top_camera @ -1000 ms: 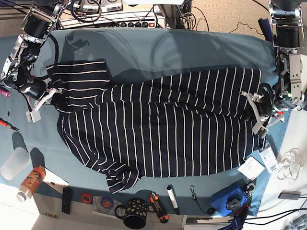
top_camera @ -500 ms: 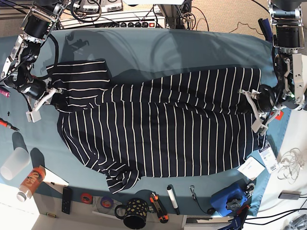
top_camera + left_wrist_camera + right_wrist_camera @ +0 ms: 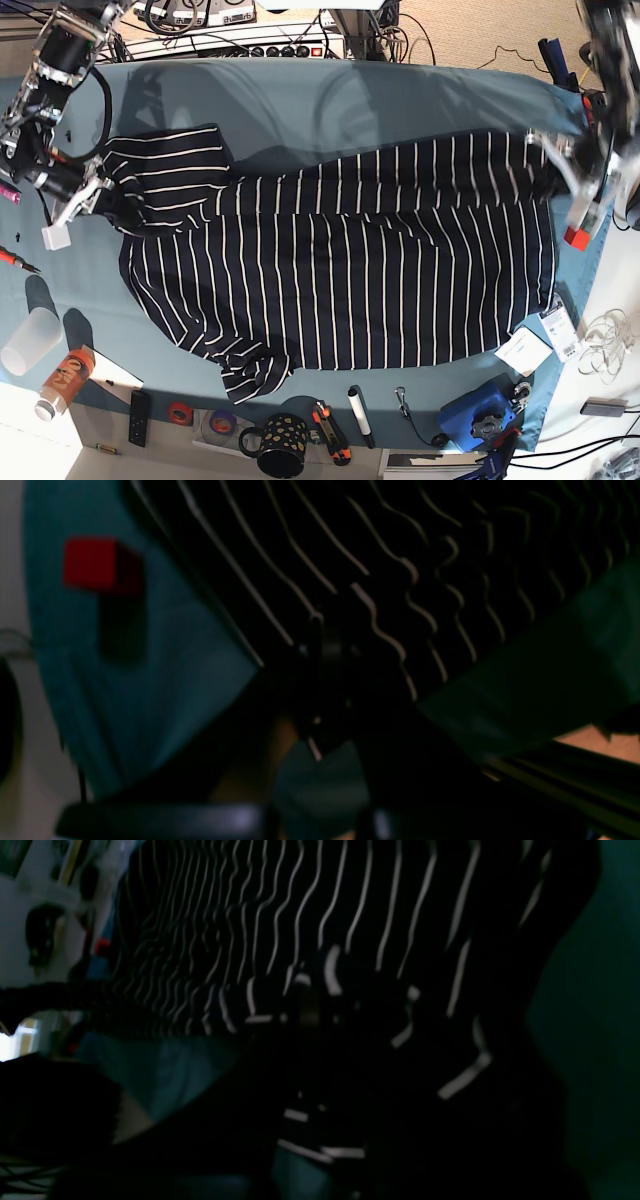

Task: Layout the t-shirt on the table in an organized manner, then fold the t-shirt properly
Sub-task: 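Grasp the folded edge with both grippers and pull it taut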

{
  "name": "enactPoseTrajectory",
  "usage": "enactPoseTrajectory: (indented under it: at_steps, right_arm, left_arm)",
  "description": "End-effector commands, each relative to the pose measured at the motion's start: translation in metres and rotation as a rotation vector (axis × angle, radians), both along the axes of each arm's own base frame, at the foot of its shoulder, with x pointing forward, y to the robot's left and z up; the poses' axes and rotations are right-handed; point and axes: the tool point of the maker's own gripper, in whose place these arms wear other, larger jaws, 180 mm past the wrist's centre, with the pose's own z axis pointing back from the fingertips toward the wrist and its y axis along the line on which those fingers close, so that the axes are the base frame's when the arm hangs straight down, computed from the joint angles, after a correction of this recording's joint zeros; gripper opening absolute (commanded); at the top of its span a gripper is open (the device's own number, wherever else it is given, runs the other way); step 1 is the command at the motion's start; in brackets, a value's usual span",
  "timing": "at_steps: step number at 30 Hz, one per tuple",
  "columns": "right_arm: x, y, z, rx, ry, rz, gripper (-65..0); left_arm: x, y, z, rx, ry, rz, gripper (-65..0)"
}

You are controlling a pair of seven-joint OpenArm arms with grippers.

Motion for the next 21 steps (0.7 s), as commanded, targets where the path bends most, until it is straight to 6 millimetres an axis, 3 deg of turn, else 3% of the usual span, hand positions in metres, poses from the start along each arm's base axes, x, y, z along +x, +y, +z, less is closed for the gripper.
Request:
enactPoseTrajectory:
  at_steps: [1, 7, 13, 17, 21]
  right_arm:
    - [0.003, -0.005, 0.014, 0.005, -0.045, -0.006, -65.0]
    - [-0.036, -0.005, -0.019, 0.007, 0.075, -0.006, -65.0]
    - [-0.069, -0.005, -0.041, 0.006, 0.169, -0.006, -65.0]
    - [-0.079, -0.009, -0.045, -0.008, 0.198, -0.003, -65.0]
    - [-0.079, -0.022, -0.028, -0.081, 0.181, 0.034, -65.0]
  left_arm:
    - [0.000, 0.003, 0.015, -0.003, -0.050, 0.010, -65.0]
    - [-0.042, 0.021, 0.027, 0.010, -0.072, 0.092, -65.0]
    - [-0.074, 0.043, 0.023, 0.053, -0.015, 0.137, -65.0]
    - [-0.093, 0.047, 0.016, 0.064, 0.044, 0.145, -65.0]
    - [-0.103, 0.048, 0.011, 0.072, 0.079, 0.144, -65.0]
